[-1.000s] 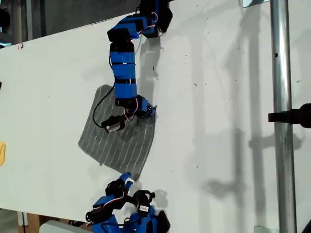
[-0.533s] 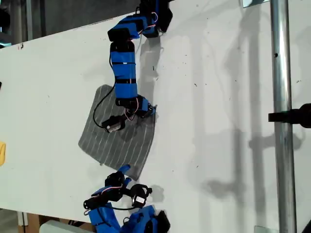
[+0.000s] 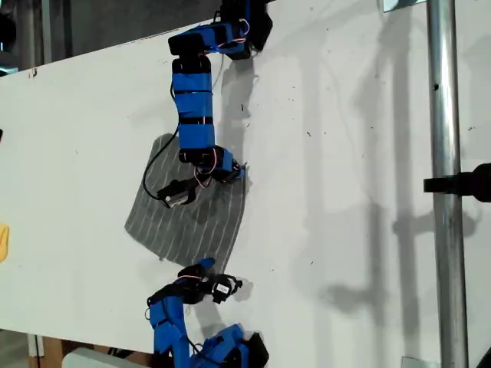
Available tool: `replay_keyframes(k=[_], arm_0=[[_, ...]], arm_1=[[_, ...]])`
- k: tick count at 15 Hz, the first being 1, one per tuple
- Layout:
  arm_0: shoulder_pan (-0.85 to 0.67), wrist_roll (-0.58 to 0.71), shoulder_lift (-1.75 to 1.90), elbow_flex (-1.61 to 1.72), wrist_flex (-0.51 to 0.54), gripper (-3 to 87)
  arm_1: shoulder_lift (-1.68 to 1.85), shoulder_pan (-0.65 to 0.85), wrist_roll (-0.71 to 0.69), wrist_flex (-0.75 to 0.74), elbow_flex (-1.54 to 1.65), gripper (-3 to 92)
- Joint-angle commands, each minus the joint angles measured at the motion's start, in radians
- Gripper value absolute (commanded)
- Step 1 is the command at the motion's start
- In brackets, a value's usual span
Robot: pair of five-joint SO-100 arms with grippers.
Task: Grasp corners of a towel and fold twice.
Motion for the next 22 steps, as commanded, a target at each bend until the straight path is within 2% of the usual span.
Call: replay_keyframes(k=[1,4,6,8,11,13,15,16,20,22], arm_0=[[0.040,-0.044,-0.023,-0.048,0.008,-2.7],[0.100,-0.060,0.069,-0.074,0.049,-2.9],[0.183,-0.109,0.147,-0.153,0.155,-2.9],[0.328,-0.210,0.238,-0.258,0.288,-2.9],[0.554,-0.434,0.328,-0.356,0.419,-2.9],[0.603,-0.503,0.351,-0.403,0.503,-2.9],[0.508,-0.436,0.364,-0.356,0.503,-2.9],[0.425,-0.350,0.354,-0.345,0.466,-2.9],[0.081,0.041,0.112,-0.525,0.391,-2.9],[-0.023,0.166,-0.046,-0.718,0.400,-2.9]], arm_1=[[0.098,-0.008,0.008,-0.011,-0.003,-0.3],[0.097,-0.008,0.008,-0.014,-0.002,-0.3],[0.107,-0.041,0.014,-0.014,-0.002,-0.3],[0.130,-0.129,0.060,-0.008,-0.025,-0.3],[0.123,-0.278,0.158,-0.023,-0.132,-0.3],[0.175,-0.296,0.196,0.014,-0.160,-0.3],[0.319,-0.221,0.238,0.018,0.043,-0.3],[0.393,-0.161,0.233,0.006,0.161,-0.3],[0.545,0.086,0.091,0.029,0.345,-0.3],[0.566,0.190,-0.003,0.025,0.365,-0.3]])
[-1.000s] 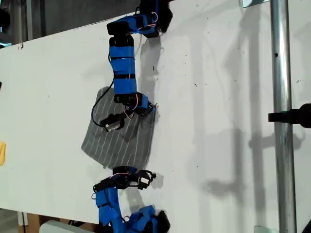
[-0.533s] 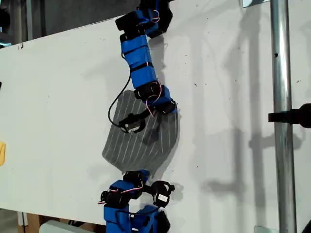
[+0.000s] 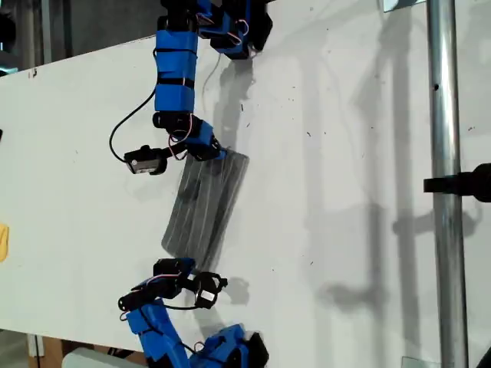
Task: Grasp corners of a towel and fold twice.
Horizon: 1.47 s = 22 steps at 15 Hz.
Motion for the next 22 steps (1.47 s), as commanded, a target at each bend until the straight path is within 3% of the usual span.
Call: replay_keyframes(k=[1,5,7,13,19,20,22], arm_0=[[-0.123,0.110,-0.135,-0.250,0.015,-2.9],[-0.236,0.230,-0.385,-0.658,0.086,-2.9],[-0.265,0.244,-0.402,-0.695,0.081,-2.9],[-0.210,0.163,-0.453,-0.537,0.118,-2.9],[-0.221,0.121,-0.618,-0.535,0.098,-2.5],[-0.235,0.120,-0.658,-0.566,0.126,1.4],[-0.252,0.158,-0.696,-0.630,0.190,17.5]], arm_1=[[0.080,0.127,-0.107,0.003,-0.008,-0.3],[0.100,0.321,-0.285,0.015,-0.063,-0.3],[0.112,0.374,-0.336,0.029,-0.100,-0.3],[-0.077,0.192,-0.209,-0.138,0.018,-0.3],[-0.279,0.178,-0.176,-0.221,0.015,-0.3],[-0.308,0.186,-0.176,-0.227,0.005,-0.3],[-0.342,0.212,-0.181,-0.206,-0.026,11.8]])
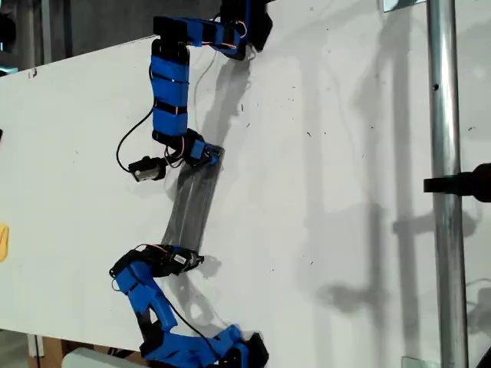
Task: Grasp corners of a towel and fold twice.
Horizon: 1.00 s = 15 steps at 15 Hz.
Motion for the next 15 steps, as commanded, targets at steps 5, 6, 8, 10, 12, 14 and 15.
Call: replay_keyframes(k=[5,6,8,10,12,14,15], arm_0=[[0.014,0.012,0.485,0.147,0.063,24.1],[0.018,-0.008,0.604,0.229,0.063,24.1],[0.026,-0.028,0.868,0.426,0.060,24.0],[0.078,-0.104,1.135,0.663,0.032,23.6],[0.239,-0.255,1.494,0.948,-0.083,15.2],[0.419,-0.408,1.911,1.272,-0.187,-2.2],[0.523,-0.492,2.105,1.448,-0.258,-2.6]], arm_1=[[0.336,0.084,0.000,0.230,-0.003,25.5],[0.445,0.097,0.006,0.256,0.051,25.5],[0.698,0.123,0.041,0.304,0.204,26.2],[0.960,0.140,0.135,0.354,0.399,26.3],[1.264,0.092,0.325,0.405,0.618,28.0],[1.450,-0.097,0.649,0.479,0.758,30.1],[1.537,-0.202,0.799,0.479,0.834,30.5]])
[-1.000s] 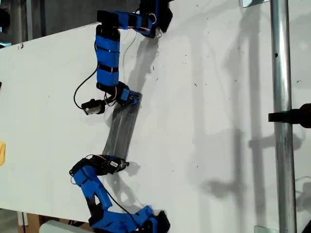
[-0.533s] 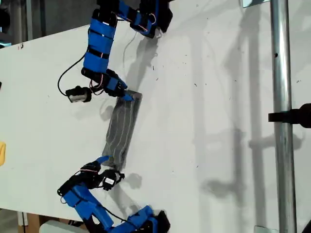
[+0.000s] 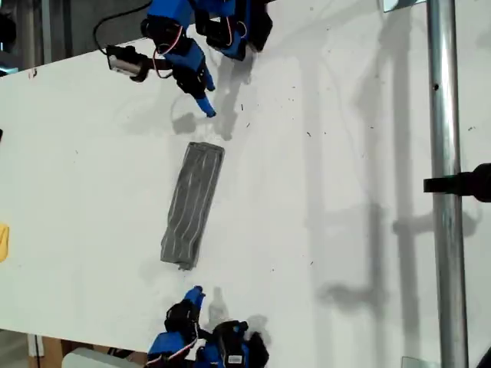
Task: Grasp corners of a towel and fold twice.
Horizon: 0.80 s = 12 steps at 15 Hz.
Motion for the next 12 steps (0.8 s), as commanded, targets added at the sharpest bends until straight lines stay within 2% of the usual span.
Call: replay_keyframes(k=[1,2,4,6,9,12], arm_0=[[0.244,-0.160,0.449,0.376,-0.199,-2.6],[0.319,-0.193,0.592,0.529,-0.261,-2.6],[0.388,-0.250,0.727,0.681,-0.206,-2.6],[0.394,-0.230,0.727,0.767,-0.244,-2.6],[0.391,-0.247,0.727,0.813,-0.273,-2.6],[0.405,-0.276,0.727,0.805,-0.232,-2.6]], arm_1=[[0.219,-0.152,0.276,0.000,0.133,32.1],[0.267,-0.144,0.258,0.003,0.147,33.8],[0.242,-0.129,0.258,-0.017,0.149,34.6],[0.133,-0.077,0.213,-0.184,0.179,35.4],[-0.437,0.057,0.147,-0.425,-0.012,39.4],[-0.942,0.143,0.138,-0.451,-0.347,42.4]])
